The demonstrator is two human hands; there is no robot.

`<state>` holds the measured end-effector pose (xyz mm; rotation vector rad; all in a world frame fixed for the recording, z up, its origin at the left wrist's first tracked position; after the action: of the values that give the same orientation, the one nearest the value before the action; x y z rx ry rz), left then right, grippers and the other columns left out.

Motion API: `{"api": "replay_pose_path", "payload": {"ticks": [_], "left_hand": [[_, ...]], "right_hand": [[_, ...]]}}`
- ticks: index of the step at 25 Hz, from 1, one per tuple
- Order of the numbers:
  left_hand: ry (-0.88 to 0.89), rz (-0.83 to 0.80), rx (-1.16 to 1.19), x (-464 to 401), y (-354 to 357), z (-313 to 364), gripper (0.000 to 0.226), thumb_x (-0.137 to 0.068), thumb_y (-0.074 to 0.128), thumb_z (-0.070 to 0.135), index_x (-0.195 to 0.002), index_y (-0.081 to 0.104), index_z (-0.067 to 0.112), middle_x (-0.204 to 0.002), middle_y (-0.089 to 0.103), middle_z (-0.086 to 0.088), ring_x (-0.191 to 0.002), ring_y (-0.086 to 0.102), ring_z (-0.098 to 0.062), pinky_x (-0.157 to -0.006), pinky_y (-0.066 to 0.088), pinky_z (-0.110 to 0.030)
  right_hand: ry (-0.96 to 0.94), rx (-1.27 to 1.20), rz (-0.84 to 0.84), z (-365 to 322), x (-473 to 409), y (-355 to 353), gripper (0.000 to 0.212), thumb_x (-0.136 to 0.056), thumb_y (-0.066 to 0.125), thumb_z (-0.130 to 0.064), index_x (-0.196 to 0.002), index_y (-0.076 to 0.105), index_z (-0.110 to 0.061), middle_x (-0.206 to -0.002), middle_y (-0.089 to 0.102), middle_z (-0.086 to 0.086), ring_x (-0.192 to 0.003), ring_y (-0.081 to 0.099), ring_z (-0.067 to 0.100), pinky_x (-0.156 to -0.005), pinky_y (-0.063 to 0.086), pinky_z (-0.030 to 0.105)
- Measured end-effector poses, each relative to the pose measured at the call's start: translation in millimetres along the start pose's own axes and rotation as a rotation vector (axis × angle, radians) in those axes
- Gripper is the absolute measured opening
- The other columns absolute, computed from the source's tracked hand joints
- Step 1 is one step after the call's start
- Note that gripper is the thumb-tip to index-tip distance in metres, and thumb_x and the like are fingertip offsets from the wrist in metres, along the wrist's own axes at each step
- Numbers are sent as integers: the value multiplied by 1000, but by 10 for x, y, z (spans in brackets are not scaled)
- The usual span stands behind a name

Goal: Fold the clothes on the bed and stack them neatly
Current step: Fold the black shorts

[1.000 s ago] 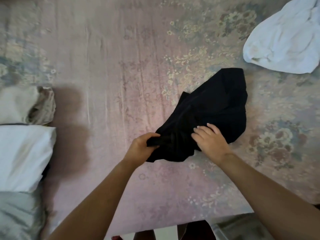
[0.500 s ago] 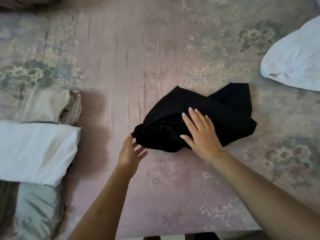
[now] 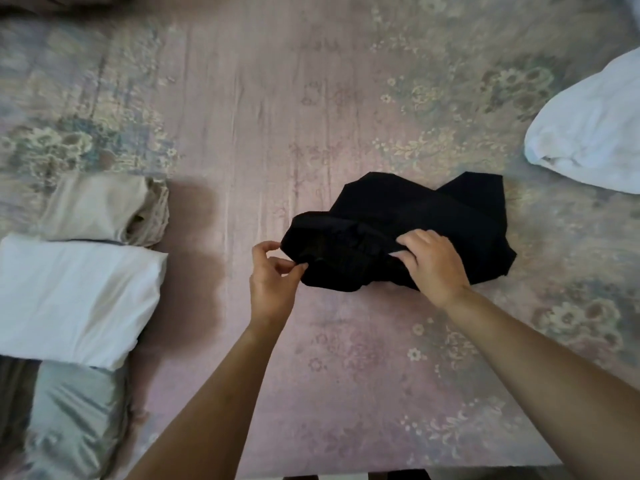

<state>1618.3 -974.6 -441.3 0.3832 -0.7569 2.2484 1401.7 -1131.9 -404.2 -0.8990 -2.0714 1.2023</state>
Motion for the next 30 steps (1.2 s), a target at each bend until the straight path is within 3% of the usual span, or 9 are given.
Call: {"api": "replay_pose_path", "payload": {"ticks": [4, 10, 13, 15, 17, 20, 25, 27, 30], "left_hand": [[115, -17, 154, 175, -227, 763, 21, -92, 68, -3, -107, 56, 6, -80, 57, -15, -80, 66, -25, -75, 63, -42], [491, -65, 143, 712, -967, 2981, 19, -91, 67, -6, -102, 71, 7, -75, 60, -12, -72, 63, -18, -75, 61, -35], [571, -144, 215, 1137, -1143, 4085, 18, -92, 63, -11, -103, 70, 2, -75, 51, -7, -65, 54, -13, -72, 59, -37], [657, -204, 194, 1532, -1254, 4745, 19, -91, 65, -10, -100, 71, 5, -75, 51, -5, -64, 54, -14, -66, 58, -31], [763, -277, 91, 1953, -1382, 5317, 19, -90, 65, -10, -100, 71, 5, -73, 54, -5, -64, 55, -15, -60, 56, -25], [886, -301, -54, 2421, -1630, 5873, 21, -87, 65, -12, -99, 69, 4, -73, 59, -5, -61, 58, -13, -58, 57, -26], [1009, -226, -18, 2908, -2132, 6209, 22, -84, 64, -15, -96, 63, 4, -74, 60, -6, -63, 59, -12, -61, 61, -30], [1009, -219, -8, 2932, -2259, 6174, 21, -85, 66, -13, -97, 63, 4, -76, 63, -7, -64, 62, -16, -64, 61, -32], [936, -328, 112, 2823, -2375, 6008, 21, -92, 69, -1, -110, 59, 4, -90, 68, -11, -83, 69, -21, -78, 61, -38]], "right_hand": [[153, -195, 28, -95, -1, -600, 30, -99, 65, -16, -123, 67, 2, -120, 70, 16, -117, 62, 32, -95, 49, 43], [145, -264, 113, -881, 98, -2339, 24, -95, 71, -20, -94, 66, 4, -95, 69, 22, -94, 64, 37, -73, 39, 42], [104, -266, 104, -1266, 185, -3131, 16, -94, 71, -22, -87, 63, -10, -94, 68, 17, -96, 65, 36, -71, 38, 42], [51, -308, 109, -1505, 270, -3638, 18, -93, 74, -22, -102, 65, -10, -110, 67, 18, -109, 63, 35, -80, 42, 42], [-42, -446, 160, -1781, 331, -4247, 61, -90, 78, -23, -143, 51, -7, -143, 54, 11, -134, 50, 26, -103, 41, 38], [-201, -579, 197, -2290, 336, -5045, 88, -82, 85, -25, -155, 37, -22, -154, 41, -5, -144, 34, 10, -117, 29, 29], [-357, -427, 172, -3126, 297, -5618, 47, -74, 91, -21, -115, 68, -17, -108, 67, 0, -106, 61, 15, -88, 44, 28], [-417, -345, 217, -3336, 320, -5725, 30, -73, 90, -18, -92, 67, -13, -88, 64, 1, -89, 59, 16, -76, 41, 31], [-482, -290, 190, -3487, 369, -5819, 24, -75, 87, -10, -83, 64, -11, -78, 59, 0, -80, 54, 12, -72, 38, 30]]}}
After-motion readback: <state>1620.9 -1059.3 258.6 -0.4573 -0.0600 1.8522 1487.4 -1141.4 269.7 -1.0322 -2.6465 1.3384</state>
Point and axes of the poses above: each hand's wrist, its own x-axis away from the middle knuckle, its own y-axis out of the palm, z = x × y, the point moved 8 cm from there along -x, towards the middle knuckle
